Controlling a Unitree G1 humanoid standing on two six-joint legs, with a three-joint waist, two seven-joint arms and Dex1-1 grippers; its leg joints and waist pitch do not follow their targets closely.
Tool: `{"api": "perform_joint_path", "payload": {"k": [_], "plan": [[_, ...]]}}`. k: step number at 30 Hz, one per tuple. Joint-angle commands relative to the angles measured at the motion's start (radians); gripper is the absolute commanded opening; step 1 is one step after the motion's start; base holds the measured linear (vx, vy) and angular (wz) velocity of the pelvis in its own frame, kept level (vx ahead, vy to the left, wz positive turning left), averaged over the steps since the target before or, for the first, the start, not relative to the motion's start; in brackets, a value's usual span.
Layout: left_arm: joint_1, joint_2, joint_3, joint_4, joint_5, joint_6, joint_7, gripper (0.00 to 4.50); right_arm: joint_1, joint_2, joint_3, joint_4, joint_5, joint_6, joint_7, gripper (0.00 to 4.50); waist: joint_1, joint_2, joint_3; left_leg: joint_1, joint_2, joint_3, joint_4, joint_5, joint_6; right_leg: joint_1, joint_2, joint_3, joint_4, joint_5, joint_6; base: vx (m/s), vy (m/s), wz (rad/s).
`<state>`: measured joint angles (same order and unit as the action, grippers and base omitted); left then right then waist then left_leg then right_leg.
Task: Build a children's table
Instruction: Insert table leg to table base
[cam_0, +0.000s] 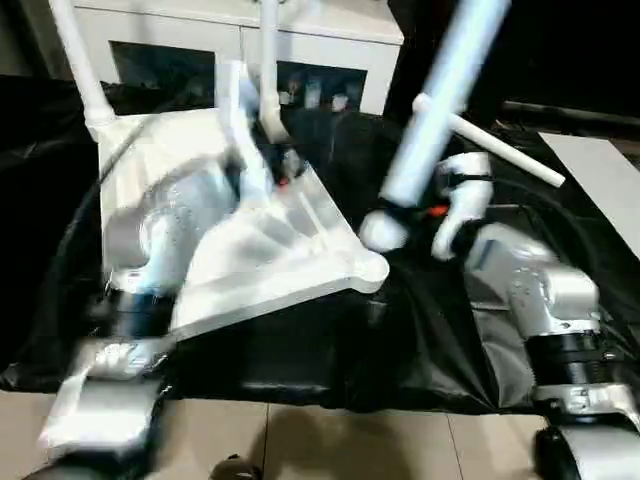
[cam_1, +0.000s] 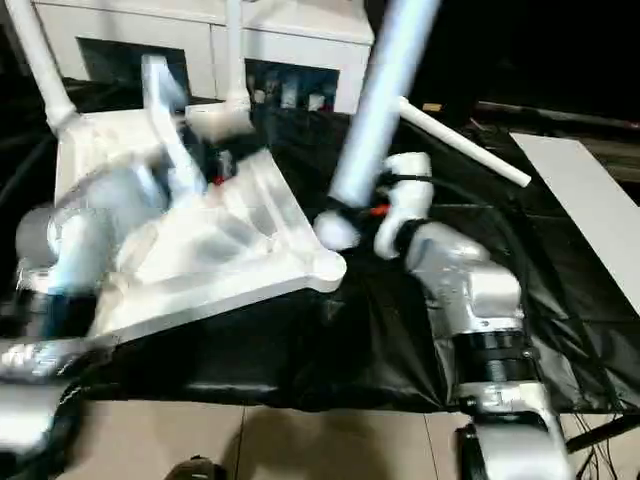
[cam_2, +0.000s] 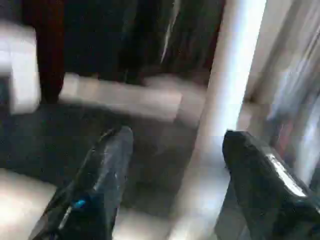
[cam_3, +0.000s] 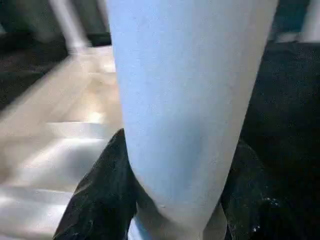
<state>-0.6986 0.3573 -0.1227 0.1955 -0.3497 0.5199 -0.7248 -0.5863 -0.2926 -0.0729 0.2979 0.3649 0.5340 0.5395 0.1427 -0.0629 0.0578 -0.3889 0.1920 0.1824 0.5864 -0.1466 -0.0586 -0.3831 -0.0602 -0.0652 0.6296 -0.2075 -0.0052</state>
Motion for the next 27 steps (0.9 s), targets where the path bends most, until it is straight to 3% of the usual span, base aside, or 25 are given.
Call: {"api": "perform_joint_path", "payload": {"k": [1, 2, 3, 4, 5, 7, 8, 9, 10, 11, 14, 18, 20, 24, 27], "plan": [[0.035, 0.057, -0.237, 0.075, 0.23, -0.173, -0.062, 3.36, 0.016, -0.023, 0.008, 0.011, -0.041, -0.034, 0.004, 1.9, -0.002, 0.014, -0.072, 0.032, 0.043, -0.02, -0.07, -0.178, -0.061, 0.035, -0.081, 0.053, -0.079, -0.124, -0.077, 0.0, 0.0, 0.0], [0.05, 0.079, -0.303, 0.103, 0.291, -0.228, -0.081, 3.36, 0.024, -0.033, 0.021, 0.011, -0.053, -0.038, 0.015, 1.9, -0.002, 0.013, -0.073, 0.031, 0.043, -0.021, -0.07, -0.184, -0.06, 0.036, -0.083, 0.054, -0.078, -0.126, -0.066, 0.0, 0.0, 0.0], [0.064, 0.077, -0.324, 0.119, 0.303, -0.248, -0.096, 3.36, 0.032, -0.038, 0.029, 0.009, -0.057, -0.03, 0.029, 1.9, -0.004, 0.013, -0.074, 0.032, 0.044, -0.02, -0.071, -0.184, -0.063, 0.036, -0.084, 0.055, -0.075, -0.116, -0.069, 0.0, 0.0, 0.0], [0.086, 0.038, -0.293, 0.114, 0.244, -0.206, -0.109, 3.36, 0.044, -0.043, 0.038, 0.0, -0.061, -0.027, 0.043, 1.9, -0.005, 0.014, -0.075, 0.031, 0.045, -0.019, -0.069, -0.171, -0.07, 0.038, -0.085, 0.053, -0.068, -0.075, -0.093, 0.0, 0.0, 0.0], [0.093, 0.021, -0.278, 0.109, 0.219, -0.188, -0.113, 3.36, 0.047, -0.041, 0.037, -0.002, -0.06, -0.029, 0.042, 1.9, -0.006, 0.025, -0.077, 0.032, 0.045, -0.018, -0.067, -0.164, -0.075, 0.038, -0.086, 0.053, -0.062, -0.043, -0.118, 0.0, 0.0, 0.0], [0.106, -0.006, -0.257, 0.095, 0.176, -0.149, -0.125, 3.36, 0.051, -0.037, 0.03, -0.002, -0.057, -0.043, 0.035, 1.89, -0.004, 0.017, -0.079, 0.031, 0.045, -0.015, -0.063, -0.161, -0.067, 0.04, -0.085, 0.05, -0.057, 0.025, -0.188, 0.0, 0.0, 0.0], [0.108, -0.005, -0.264, 0.096, 0.183, -0.151, -0.125, 3.36, 0.052, -0.037, 0.032, 0.0, -0.06, -0.053, 0.033, 1.89, -0.004, 0.015, -0.075, 0.027, 0.043, -0.015, -0.064, -0.171, -0.058, 0.041, -0.088, 0.05, -0.058, 0.014, -0.203, 0.0, 0.0, 0.0], [0.107, -0.004, -0.273, 0.108, 0.193, -0.156, -0.126, 3.36, 0.053, -0.039, 0.035, 0.002, -0.061, -0.059, 0.034, 1.89, -0.005, 0.015, -0.073, 0.026, 0.043, -0.015, -0.065, -0.182, -0.054, 0.042, -0.088, 0.05, -0.062, -0.009, -0.202, 0.0, 0.0, 0.0], [0.107, -0.002, -0.281, 0.122, 0.202, -0.162, -0.128, 3.36, 0.054, -0.04, 0.038, 0.003, -0.061, -0.064, 0.034, 1.89, -0.005, 0.025, -0.071, 0.029, 0.042, -0.016, -0.065, -0.212, -0.054, 0.04, -0.09, 0.052, -0.068, -0.066, -0.191, 0.0, 0.0, 0.0], [0.103, 0.001, -0.291, 0.144, 0.223, -0.174, -0.12, 3.36, 0.055, -0.04, 0.041, 0.001, -0.062, -0.065, 0.036, 1.89, -0.008, 0.019, -0.067, 0.031, 0.042, -0.016, -0.068, -0.238, -0.055, 0.039, -0.088, 0.052, -0.076, -0.123, -0.177, 0.0, 0.0, 0.0], [0.081, 0.007, -0.309, 0.235, 0.287, -0.229, -0.093, 3.36, 0.061, -0.036, 0.047, -0.007, -0.068, -0.067, 0.047, 1.89, -0.011, 0.019, -0.066, 0.035, 0.043, -0.019, -0.071, -0.277, -0.06, 0.037, -0.091, 0.054, -0.087, -0.235, -0.137, 0.0, 0.0, 0.0], [0.073, 0.004, -0.287, 0.261, 0.294, -0.204, -0.09, 3.19, 0.067, -0.036, 0.062, -0.016, -0.075, -0.066, 0.066, 1.89, -0.016, 0.022, -0.069, 0.033, 0.045, -0.021, -0.071, -0.251, -0.057, 0.036, -0.089, 0.053, -0.081, -0.183, -0.148, 0.0, 0.0, 0.0], [0.075, 0.011, -0.272, 0.238, 0.265, -0.124, -0.103, 3.02, 0.069, -0.034, 0.07, -0.018, -0.076, -0.071, 0.074, 1.89, -0.018, 0.022, -0.071, 0.031, 0.045, -0.019, -0.068, -0.224, -0.047, 0.038, -0.089, 0.051, -0.07, -0.112, -0.189, 0.0, 0.0, 0.0], [0.074, 0.013, -0.253, 0.225, 0.246, -0.046, -0.11, 2.78, 0.064, -0.034, 0.079, -0.014, -0.078, -0.08, 0.08, 1.89, -0.019, 0.022, -0.071, 0.031, 0.044, -0.017, -0.066, -0.211, -0.035, 0.038, -0.089, 0.051, -0.07, -0.093, -0.205, 0.0, 0.0, 0.0], [0.073, 0.003, -0.235, 0.232, 0.248, -0.034, -0.11, 2.54, 0.061, -0.032, 0.081, -0.01, -0.081, -0.084, 0.087, 1.89, -0.021, 0.02, -0.068, 0.031, 0.043, -0.017, -0.067, -0.227, -0.033, 0.038, -0.089, 0.052, -0.075, -0.128, -0.199, 0.0, 0.0, 0.0]]}}
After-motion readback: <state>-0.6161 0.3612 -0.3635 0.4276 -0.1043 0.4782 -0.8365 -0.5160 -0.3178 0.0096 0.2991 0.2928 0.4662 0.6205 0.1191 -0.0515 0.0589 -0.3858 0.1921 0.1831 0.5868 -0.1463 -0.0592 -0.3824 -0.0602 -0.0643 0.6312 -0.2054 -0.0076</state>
